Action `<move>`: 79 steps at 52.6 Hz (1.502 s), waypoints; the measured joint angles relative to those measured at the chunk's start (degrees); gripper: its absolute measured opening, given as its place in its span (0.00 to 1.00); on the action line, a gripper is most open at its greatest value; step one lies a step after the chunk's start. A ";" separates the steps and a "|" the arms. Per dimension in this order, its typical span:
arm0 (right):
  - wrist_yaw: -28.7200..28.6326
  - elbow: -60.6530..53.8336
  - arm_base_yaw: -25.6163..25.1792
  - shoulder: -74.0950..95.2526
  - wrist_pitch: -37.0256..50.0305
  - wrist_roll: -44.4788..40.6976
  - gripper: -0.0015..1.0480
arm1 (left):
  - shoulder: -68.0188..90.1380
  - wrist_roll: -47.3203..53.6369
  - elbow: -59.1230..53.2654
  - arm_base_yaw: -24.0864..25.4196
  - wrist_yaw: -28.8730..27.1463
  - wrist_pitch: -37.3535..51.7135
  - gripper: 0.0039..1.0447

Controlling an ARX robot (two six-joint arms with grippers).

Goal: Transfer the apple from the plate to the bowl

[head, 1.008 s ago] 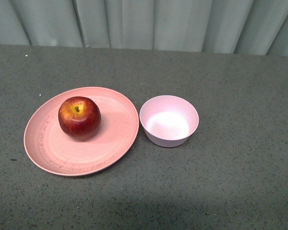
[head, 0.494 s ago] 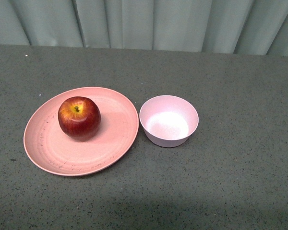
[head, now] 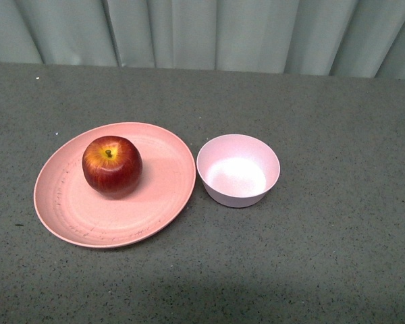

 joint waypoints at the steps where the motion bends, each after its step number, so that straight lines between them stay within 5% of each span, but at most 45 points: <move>1: 0.00 0.07 0.00 -1.55 -1.95 0.00 0.01 | 0.00 0.00 0.00 0.00 0.00 0.00 0.94; 4: -0.07 0.04 0.00 -6.64 -8.66 -0.02 0.01 | 0.00 0.00 0.00 0.00 -0.02 0.00 0.94; 17: -0.09 0.04 0.00 -9.07 -9.49 -0.04 0.01 | 0.00 0.00 0.00 0.00 0.00 0.00 0.94; 26: -0.09 0.04 0.00 -9.11 -9.49 -0.02 0.33 | 0.00 0.00 0.00 0.00 0.00 0.00 0.94; 48: -0.09 0.04 0.00 -9.11 -9.49 0.07 0.93 | 0.35 -0.57 0.07 0.37 1.22 -0.63 0.94; 55: -0.11 0.04 0.00 -9.11 -9.51 0.04 0.91 | 12.04 -4.04 0.17 0.44 4.00 7.04 0.94; 66: -0.11 0.04 0.00 -9.11 -9.51 0.02 0.91 | 48.06 -5.84 6.54 -2.21 3.26 34.95 0.94; 79: -0.11 0.04 0.00 -9.11 -9.51 0.02 0.91 | 78.01 -8.81 20.11 -7.82 7.04 40.98 0.94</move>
